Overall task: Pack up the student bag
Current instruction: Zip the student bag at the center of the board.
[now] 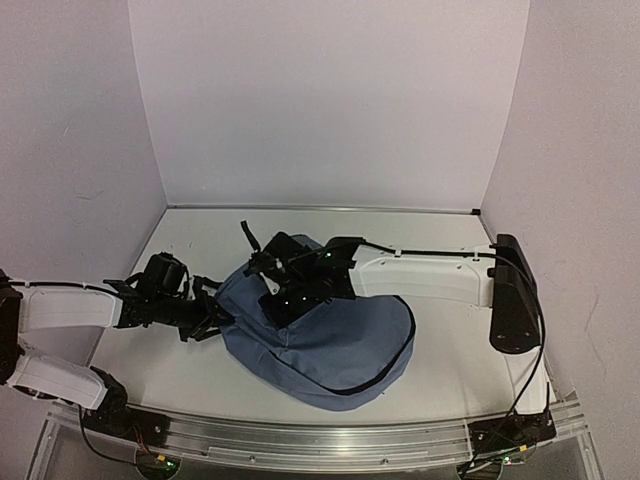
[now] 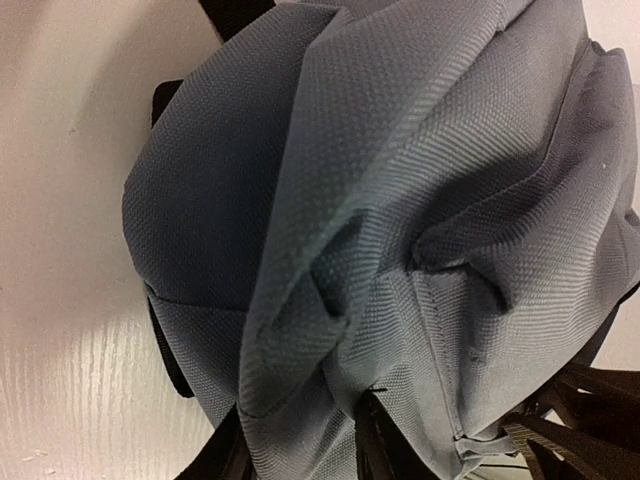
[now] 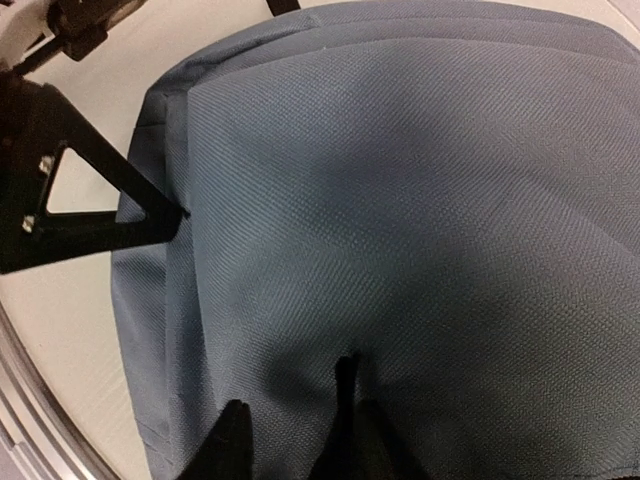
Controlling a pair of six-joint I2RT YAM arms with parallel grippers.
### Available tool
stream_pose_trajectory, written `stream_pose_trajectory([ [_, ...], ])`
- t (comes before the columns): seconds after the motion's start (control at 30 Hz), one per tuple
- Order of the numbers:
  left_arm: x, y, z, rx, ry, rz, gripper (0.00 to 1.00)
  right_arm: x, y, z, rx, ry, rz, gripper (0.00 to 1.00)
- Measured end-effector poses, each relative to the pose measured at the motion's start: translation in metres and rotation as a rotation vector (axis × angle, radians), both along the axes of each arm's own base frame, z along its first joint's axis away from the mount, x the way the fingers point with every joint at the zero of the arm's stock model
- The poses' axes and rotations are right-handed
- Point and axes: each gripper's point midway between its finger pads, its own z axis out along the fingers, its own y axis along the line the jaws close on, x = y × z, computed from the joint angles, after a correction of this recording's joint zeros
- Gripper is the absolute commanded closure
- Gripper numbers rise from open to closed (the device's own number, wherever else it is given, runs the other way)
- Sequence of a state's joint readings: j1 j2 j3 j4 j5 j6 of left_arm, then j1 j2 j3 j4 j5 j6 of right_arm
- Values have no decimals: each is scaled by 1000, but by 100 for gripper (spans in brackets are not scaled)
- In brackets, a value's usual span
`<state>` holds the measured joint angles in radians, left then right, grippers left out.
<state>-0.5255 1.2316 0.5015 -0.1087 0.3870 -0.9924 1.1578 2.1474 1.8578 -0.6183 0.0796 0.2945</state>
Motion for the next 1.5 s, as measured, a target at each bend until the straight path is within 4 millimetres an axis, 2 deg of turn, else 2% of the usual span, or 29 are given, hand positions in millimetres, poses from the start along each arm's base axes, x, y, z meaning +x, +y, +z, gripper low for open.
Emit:
stream_pose_trajectory([
  [0.03, 0, -1, 1, -4, 0, 1, 88, -1, 0, -1, -13, -9, -3, 100],
  [0.17, 0, 1, -1, 1, 3, 10, 100, 2, -4, -2, -58, -58, -34, 100],
  [0.37, 0, 2, 1, 0, -21, 19, 100, 7, -12, 10, -128, -215, -98, 100],
  [0.63, 3, 7, 7, 4, -69, 45, 100, 22, -32, 40, -224, -478, -225, 100],
  [0.77, 4, 8, 10, -10, -89, 60, 100, 29, -39, 47, -241, -527, -263, 100],
  [0.93, 7, 10, 11, -21, -103, 72, 100, 39, -42, 46, -222, -498, -277, 100],
  [0.97, 8, 10, 12, -23, -107, 74, 99, 42, -43, 46, -203, -475, -275, 100],
  [1.0, 9, 10, 12, -22, -113, 72, 93, 45, -44, 46, -176, -440, -267, 100],
  [1.1, 11, 10, 17, -3, -151, 36, 68, 52, -48, 51, -55, -306, -218, 100],
  [1.23, 14, 10, 45, 51, -271, -52, 48, 64, -53, 80, 101, -189, -171, 100],
  [1.33, 18, 7, 92, 61, -433, -118, 43, 67, -53, 93, 173, -138, -139, 100],
  [1.4, 19, 2, 129, 45, -564, -162, 42, 66, -51, 90, 196, -108, -119, 100],
  [1.47, 16, -4, 156, 18, -665, -202, 42, 61, -47, 84, 210, -77, -95, 100],
  [1.5, 14, -7, 163, 11, -695, -223, 42, 58, -45, 81, 217, -62, -85, 100],
])
